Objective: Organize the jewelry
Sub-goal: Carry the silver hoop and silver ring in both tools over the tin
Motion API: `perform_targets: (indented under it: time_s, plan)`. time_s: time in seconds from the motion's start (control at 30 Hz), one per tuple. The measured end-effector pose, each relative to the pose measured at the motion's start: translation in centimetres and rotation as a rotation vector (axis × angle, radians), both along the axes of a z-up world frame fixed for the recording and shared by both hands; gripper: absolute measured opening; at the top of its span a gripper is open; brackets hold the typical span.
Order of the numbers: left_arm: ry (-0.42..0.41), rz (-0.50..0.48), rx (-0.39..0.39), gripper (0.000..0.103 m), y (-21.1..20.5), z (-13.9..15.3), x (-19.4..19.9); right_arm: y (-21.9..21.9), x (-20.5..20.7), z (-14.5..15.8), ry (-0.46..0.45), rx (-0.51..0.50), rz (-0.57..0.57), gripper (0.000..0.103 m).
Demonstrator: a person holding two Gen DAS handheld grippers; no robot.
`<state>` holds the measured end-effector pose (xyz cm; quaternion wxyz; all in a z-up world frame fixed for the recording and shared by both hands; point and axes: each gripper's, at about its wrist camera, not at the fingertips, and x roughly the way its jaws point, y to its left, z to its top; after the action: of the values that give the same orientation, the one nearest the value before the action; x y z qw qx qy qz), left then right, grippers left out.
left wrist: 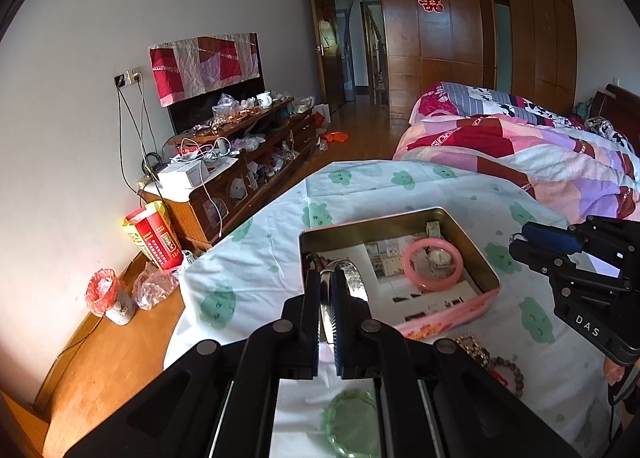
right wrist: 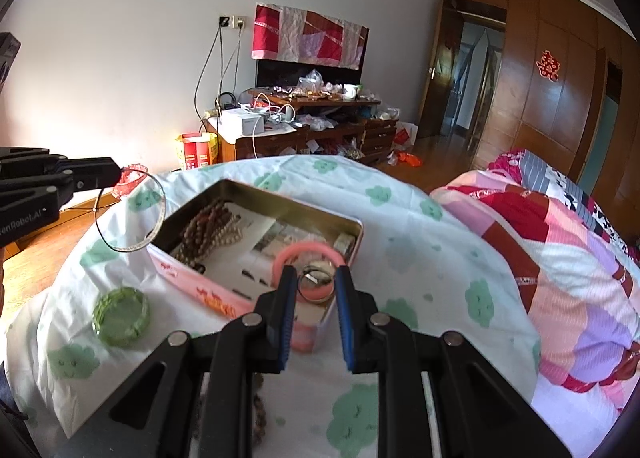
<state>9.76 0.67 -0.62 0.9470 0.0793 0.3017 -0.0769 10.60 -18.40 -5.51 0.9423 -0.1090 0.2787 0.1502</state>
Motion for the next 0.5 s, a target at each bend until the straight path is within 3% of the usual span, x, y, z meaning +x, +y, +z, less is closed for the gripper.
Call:
perform_targets:
  time_s: [0.5]
  plan:
    - [0.028, 0.005, 0.019, 0.004, -1.5, -1.5, 3.9, 1.2, 4.1, -0.5, 0.013, -0.015, -0.009, 0.022]
